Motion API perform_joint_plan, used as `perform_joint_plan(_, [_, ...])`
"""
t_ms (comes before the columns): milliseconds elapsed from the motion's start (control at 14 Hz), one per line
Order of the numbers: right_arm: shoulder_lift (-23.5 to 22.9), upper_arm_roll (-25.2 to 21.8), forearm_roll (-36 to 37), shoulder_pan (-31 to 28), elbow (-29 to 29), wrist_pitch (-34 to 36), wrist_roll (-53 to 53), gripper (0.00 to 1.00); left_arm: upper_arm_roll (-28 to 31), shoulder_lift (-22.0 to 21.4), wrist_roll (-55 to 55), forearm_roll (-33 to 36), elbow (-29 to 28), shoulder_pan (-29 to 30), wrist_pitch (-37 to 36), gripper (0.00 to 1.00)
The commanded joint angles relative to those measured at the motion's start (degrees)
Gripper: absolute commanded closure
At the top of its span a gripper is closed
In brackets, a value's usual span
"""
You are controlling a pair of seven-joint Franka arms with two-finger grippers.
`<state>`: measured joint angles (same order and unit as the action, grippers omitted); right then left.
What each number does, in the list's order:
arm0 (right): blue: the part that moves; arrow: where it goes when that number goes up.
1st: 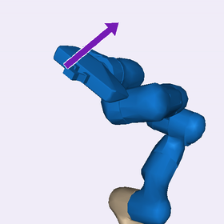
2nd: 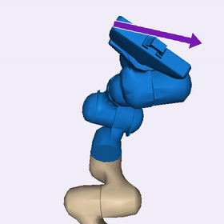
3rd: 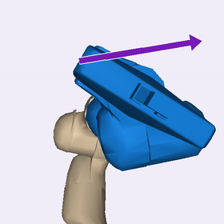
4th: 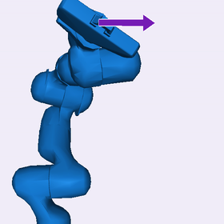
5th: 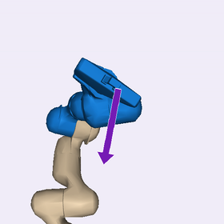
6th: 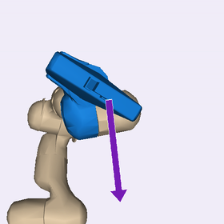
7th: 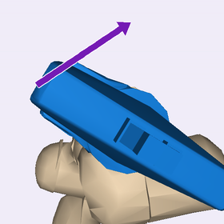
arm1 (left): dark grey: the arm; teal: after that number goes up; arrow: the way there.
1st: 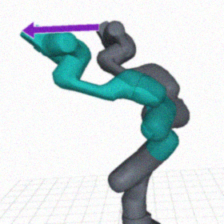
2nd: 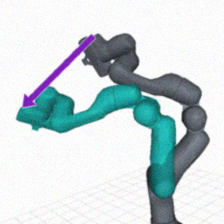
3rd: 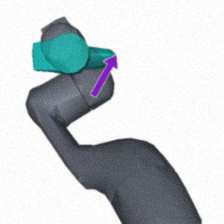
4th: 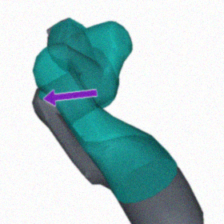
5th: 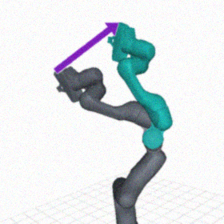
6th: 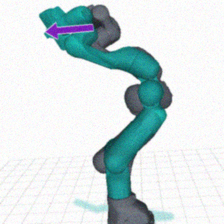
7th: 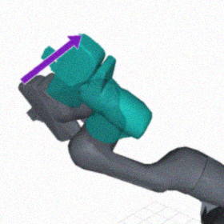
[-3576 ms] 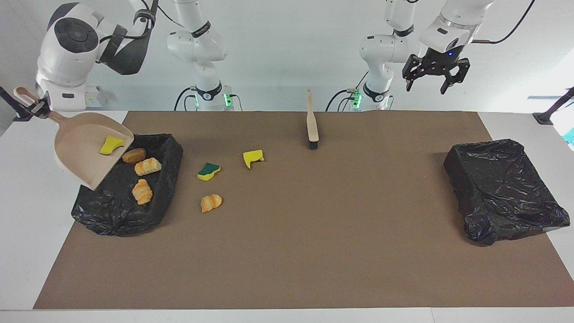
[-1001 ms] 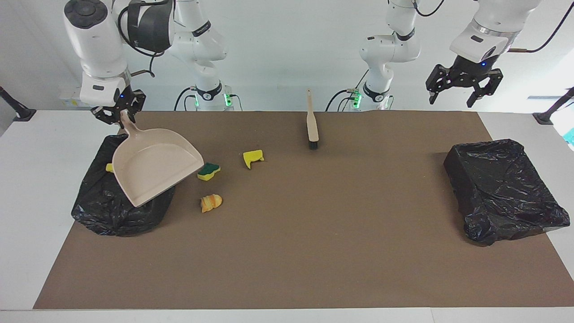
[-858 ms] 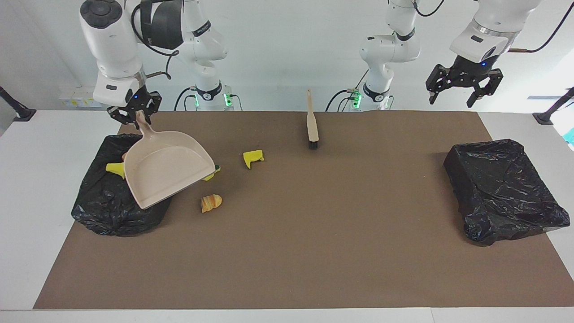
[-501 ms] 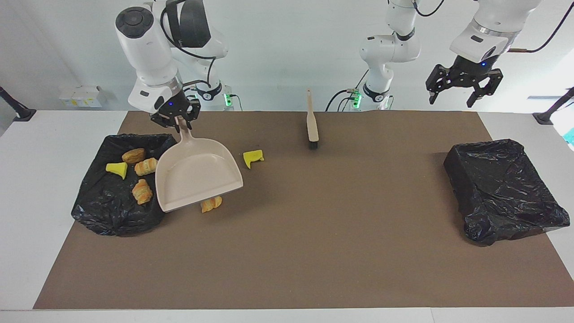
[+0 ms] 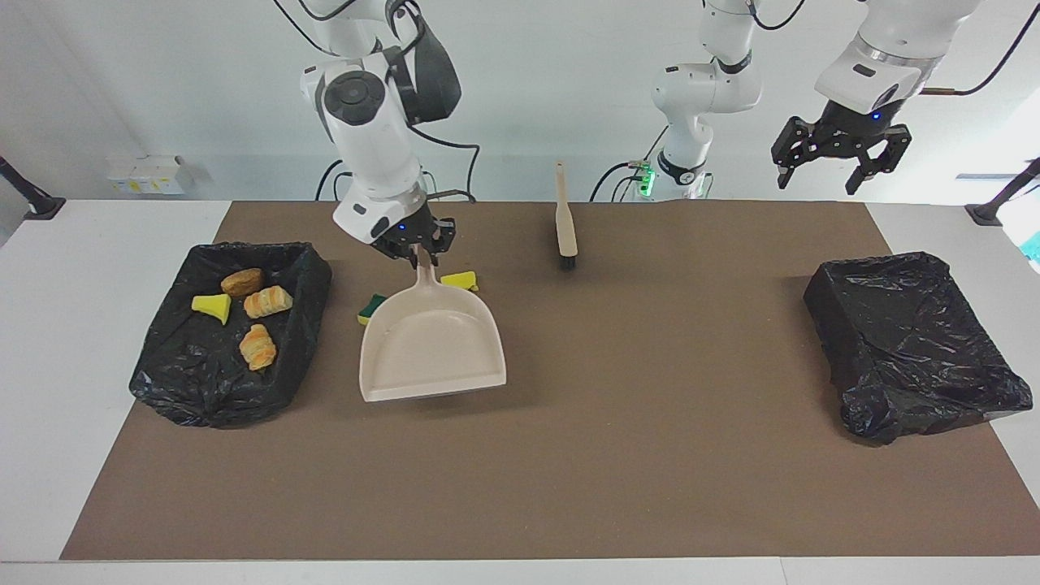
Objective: Sweep and dump trash in bin
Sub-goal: 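Bring the empty dustpan back to the table center with the right gripper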
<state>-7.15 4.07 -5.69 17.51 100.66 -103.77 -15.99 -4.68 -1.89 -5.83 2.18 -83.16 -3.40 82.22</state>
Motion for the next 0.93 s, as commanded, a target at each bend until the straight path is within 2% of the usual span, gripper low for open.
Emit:
perform_joint_plan(0, [-8.6, -0.3, -0.8, 5.4, -9.3, -0.5, -7.3, 1.00, -0.6, -0.1, -0.8, 0.9, 0.0, 0.8, -0.2, 0.00])
perform_joint_plan(501, [-28.7, -0.8, 0.0, 15.5, -28.9, -3.9, -24.6, 1.00, -0.6, -0.1, -0.8, 0.9, 0.0, 0.8, -0.2, 0.00])
perform_joint_plan(787, [-30.9, -0.6, 2.0, 18.2, -28.7, -7.7, -25.3, 1.00, -0.6, -0.1, -0.8, 0.9, 0.0, 0.8, -0.2, 0.00])
perform_joint_plan(858, [-30.8, -0.6, 2.2, 17.9, -28.4, -7.6, -25.3, 0.76, -0.6, -0.1, -0.8, 0.9, 0.0, 0.8, -0.2, 0.00])
